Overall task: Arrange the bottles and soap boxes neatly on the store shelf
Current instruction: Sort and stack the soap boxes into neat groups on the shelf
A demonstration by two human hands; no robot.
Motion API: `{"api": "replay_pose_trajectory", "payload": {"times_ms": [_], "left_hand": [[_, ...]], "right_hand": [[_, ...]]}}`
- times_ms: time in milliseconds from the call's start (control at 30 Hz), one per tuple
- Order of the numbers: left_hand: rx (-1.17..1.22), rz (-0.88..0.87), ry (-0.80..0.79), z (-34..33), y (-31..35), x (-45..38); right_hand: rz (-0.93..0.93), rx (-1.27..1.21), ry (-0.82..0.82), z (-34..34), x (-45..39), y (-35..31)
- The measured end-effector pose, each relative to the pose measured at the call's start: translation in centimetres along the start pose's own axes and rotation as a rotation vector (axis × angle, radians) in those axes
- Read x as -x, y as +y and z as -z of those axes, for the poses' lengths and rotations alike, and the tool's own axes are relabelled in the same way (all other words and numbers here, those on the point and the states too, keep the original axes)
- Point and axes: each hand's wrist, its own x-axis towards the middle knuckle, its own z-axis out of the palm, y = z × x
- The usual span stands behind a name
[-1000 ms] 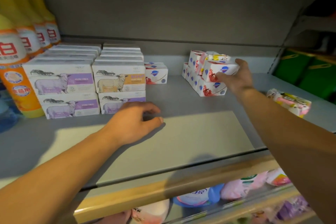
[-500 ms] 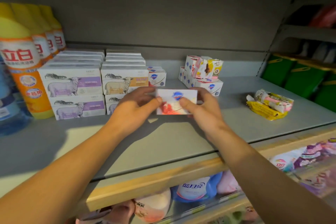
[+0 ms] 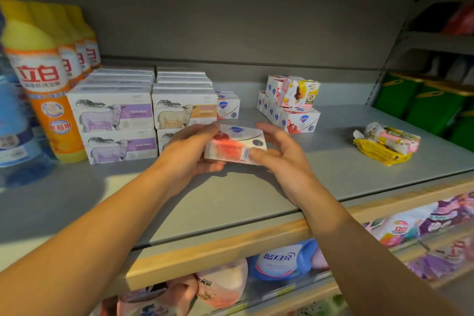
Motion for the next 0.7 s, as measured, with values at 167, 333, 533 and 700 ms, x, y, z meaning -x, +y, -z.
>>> {"api": "replay_pose_trajectory", "payload": {"times_ms": [167, 333, 533, 700], "left_hand": [[-0.077, -0.101, -0.188, -0.06, -0.04, 0.05], [-0.195, -0.221, -0.157, 0.06, -0.08, 0.45], [-0.171, -0.12, 0.019, 0.09, 0.32, 0.35], [-0.214, -0.024, 0.069, 0.05, 0.03, 0.22]], "right_hand": [[-0.131, 0.021, 0.146, 0.2, -0.39, -0.02], [-0.158, 0.061, 0.127, 0.18, -0.7, 0.09], [-0.042, 0.028, 0.004, 0.58, -0.53, 0.77], [-0.1, 0.077, 0.083, 0.44, -0.72, 0.82]]}}
